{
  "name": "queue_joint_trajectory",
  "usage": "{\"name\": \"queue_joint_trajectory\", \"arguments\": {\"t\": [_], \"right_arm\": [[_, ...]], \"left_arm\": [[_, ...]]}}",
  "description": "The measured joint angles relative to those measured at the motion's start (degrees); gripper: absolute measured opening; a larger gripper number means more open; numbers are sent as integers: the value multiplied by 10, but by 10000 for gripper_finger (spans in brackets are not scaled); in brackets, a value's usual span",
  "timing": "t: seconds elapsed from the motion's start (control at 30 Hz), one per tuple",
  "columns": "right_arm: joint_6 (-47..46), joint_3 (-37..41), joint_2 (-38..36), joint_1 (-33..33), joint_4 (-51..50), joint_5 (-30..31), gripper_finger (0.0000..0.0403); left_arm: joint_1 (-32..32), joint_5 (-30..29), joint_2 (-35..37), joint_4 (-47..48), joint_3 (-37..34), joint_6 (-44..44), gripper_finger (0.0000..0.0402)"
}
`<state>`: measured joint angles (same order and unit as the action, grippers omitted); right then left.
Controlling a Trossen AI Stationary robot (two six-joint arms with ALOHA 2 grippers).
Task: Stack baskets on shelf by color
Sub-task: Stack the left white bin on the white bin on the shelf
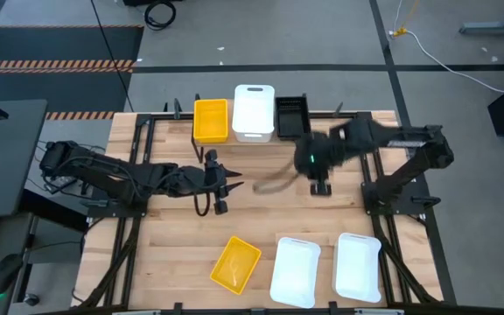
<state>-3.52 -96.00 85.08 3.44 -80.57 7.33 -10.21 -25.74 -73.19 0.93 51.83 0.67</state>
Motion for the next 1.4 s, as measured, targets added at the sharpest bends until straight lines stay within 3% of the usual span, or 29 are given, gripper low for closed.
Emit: {"name": "queue_joint_trajectory", "arguments": {"t": [0.2, 0.47, 0.67, 0.97, 1.4], "right_arm": [[-173, 56, 0, 129, 21, 2, 117], [-285, 194, 1, 233, 216, -16, 117], [-325, 268, 2, 267, 362, -43, 116], [-382, 317, 7, 292, 378, -9, 116], [-383, 314, 136, 306, 369, -25, 116]], "left_arm": [[0, 0, 0, 0, 0, 4, 117], [0, 0, 0, 5, 0, 13, 117], [4, 0, 0, 21, -1, 33, 117], [18, 0, 0, 21, -1, 49, 117], [17, 1, 0, 20, -1, 60, 117]]}}
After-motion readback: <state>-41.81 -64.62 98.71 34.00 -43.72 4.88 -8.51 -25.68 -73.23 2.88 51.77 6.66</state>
